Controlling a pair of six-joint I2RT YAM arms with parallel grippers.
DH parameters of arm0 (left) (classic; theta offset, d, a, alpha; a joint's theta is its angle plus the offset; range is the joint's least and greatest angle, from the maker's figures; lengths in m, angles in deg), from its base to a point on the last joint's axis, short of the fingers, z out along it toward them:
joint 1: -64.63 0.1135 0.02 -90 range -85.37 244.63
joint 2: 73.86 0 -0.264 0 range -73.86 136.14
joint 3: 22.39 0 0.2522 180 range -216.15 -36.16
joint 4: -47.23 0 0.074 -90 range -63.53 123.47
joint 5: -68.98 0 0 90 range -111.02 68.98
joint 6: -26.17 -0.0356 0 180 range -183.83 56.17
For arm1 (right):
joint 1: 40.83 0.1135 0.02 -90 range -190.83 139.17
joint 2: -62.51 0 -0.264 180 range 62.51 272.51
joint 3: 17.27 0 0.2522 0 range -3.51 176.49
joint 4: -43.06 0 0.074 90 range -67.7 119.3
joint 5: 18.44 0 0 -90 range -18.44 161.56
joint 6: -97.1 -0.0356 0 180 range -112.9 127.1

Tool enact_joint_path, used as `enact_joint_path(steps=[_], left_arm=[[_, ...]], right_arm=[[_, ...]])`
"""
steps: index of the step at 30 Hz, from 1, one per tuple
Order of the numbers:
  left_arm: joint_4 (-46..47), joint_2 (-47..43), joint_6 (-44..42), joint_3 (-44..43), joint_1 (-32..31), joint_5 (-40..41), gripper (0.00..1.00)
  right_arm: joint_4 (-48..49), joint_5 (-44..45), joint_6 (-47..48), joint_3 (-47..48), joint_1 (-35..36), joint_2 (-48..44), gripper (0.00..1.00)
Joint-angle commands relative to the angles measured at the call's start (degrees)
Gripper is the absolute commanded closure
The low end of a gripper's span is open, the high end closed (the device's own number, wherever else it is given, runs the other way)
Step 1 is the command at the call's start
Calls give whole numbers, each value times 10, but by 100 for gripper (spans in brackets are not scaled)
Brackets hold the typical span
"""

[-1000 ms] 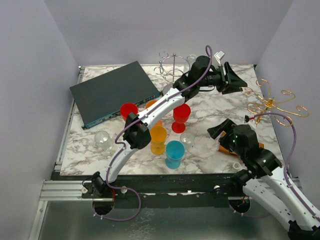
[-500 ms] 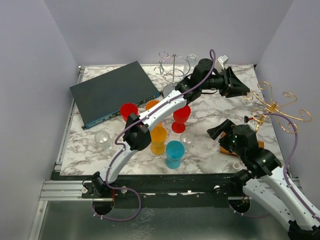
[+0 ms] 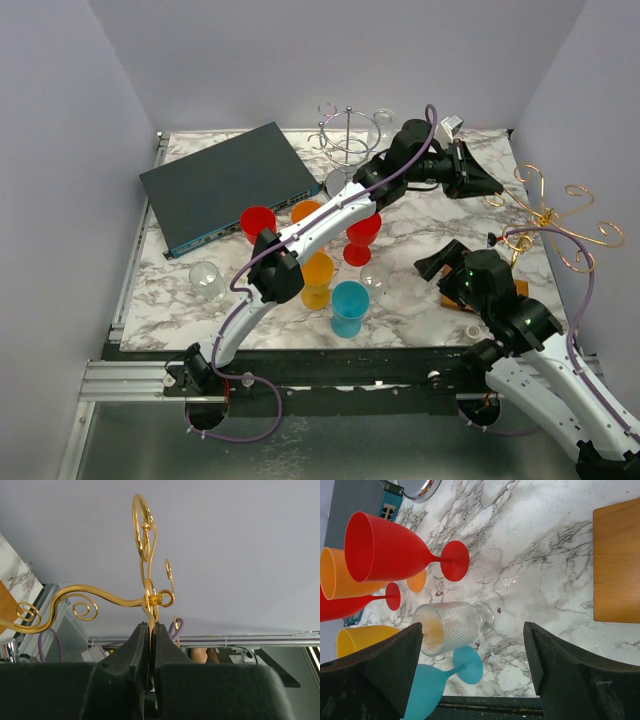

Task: Take the wine glass off the wine glass rack
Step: Adjust the wine rack at the center of the board.

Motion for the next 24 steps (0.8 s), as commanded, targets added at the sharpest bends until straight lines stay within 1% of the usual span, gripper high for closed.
enact_joint_path(steps=[1,5,11,14,20,24], left_arm=[[13,-5,-17,-33,-5,-10,100],[11,-9,-57,-41,-2,1,100],[9,-28,-113,-41,17,27,100],[10,-28,-122,-51,23,27,100],[10,-26,-129,-75,33,24,100],[20,-26,-131,-88,35,21,100]], right_arm=[[-14,-11,3,4,2,1,13],[-8,-4,-2,9,2,3,10],[29,-17,22,20,2,9,6],[47,-31,36,25,1,26,4],[95,-60,59,34,2,37,4],[98,-56,72,49,2,37,4]])
